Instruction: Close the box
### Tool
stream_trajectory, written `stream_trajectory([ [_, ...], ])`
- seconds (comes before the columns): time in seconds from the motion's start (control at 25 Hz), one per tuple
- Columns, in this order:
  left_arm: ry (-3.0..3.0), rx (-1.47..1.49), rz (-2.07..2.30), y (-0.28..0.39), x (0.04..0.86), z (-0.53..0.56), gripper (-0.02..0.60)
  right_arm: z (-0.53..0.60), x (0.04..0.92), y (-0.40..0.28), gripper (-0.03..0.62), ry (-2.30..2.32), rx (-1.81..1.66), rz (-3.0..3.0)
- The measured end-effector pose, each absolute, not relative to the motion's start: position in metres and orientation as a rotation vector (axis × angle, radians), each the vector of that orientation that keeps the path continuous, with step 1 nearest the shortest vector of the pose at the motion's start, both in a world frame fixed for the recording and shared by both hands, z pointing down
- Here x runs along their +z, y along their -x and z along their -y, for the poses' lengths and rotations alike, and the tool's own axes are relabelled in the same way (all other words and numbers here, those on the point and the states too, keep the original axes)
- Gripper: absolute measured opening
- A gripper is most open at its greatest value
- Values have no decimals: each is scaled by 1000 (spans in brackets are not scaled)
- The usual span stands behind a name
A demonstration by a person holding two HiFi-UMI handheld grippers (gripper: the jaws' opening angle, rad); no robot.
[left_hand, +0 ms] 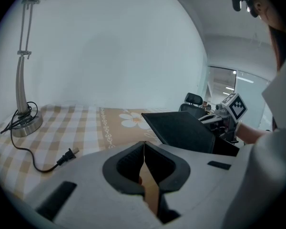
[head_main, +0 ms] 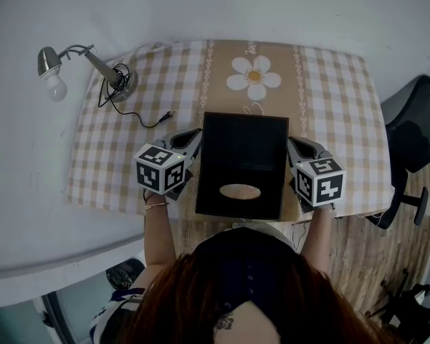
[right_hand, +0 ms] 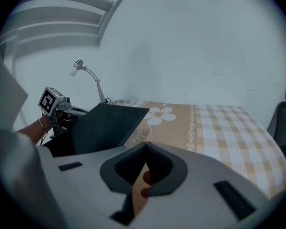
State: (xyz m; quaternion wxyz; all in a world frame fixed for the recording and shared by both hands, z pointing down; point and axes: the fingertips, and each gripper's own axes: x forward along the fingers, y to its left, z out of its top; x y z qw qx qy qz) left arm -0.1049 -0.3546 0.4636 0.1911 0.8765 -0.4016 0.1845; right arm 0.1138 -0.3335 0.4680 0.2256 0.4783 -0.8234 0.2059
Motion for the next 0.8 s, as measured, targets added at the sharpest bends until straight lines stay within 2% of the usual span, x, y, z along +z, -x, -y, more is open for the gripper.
stream_trajectory([
  [0.8, -2497, 474, 1232, 107, 436, 345, 28, 324, 446, -116, 17, -1421, 503, 2245],
])
